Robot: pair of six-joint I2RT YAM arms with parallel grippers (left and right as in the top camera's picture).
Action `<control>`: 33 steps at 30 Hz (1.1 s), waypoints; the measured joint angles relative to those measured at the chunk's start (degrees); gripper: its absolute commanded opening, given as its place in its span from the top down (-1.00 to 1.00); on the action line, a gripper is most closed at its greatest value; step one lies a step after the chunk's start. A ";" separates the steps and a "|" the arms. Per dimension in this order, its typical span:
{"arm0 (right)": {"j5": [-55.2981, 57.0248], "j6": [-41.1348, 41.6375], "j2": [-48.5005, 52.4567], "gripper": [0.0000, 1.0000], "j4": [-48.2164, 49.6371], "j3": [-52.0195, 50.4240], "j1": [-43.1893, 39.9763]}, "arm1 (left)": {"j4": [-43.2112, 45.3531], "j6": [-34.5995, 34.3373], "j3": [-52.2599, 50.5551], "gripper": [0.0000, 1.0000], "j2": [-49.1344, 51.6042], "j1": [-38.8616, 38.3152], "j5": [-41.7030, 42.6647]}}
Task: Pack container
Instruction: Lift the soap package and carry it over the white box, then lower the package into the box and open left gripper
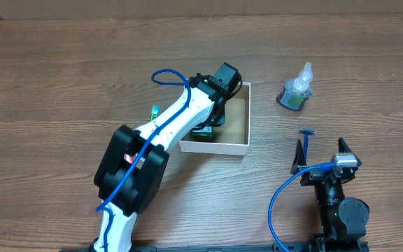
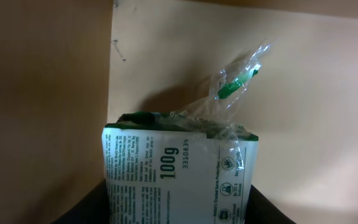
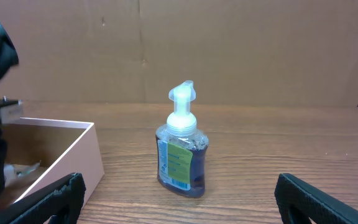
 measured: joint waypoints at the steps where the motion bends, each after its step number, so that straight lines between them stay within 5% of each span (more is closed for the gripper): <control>1: 0.00 0.00 0.00 -1.00 0.00 0.00 0.00 | 0.02 0.02 -0.02 0.07 0.42 0.28 0.02; 5: -0.02 0.00 0.00 -1.00 0.00 0.00 0.00 | 0.39 0.59 -0.07 -0.21 0.61 0.70 -0.13; 12: -0.02 0.00 0.00 -1.00 -0.02 0.00 0.00 | 0.42 1.97 0.02 -0.32 0.61 0.66 -0.15; 24: 0.00 0.00 0.02 -1.00 -0.02 0.00 0.00 | -9.14 3.48 11.19 -0.33 0.61 0.68 0.44; 33: -0.02 0.02 0.00 -1.00 -0.02 0.00 0.00 | -26.14 5.03 32.35 -0.21 0.61 0.79 2.27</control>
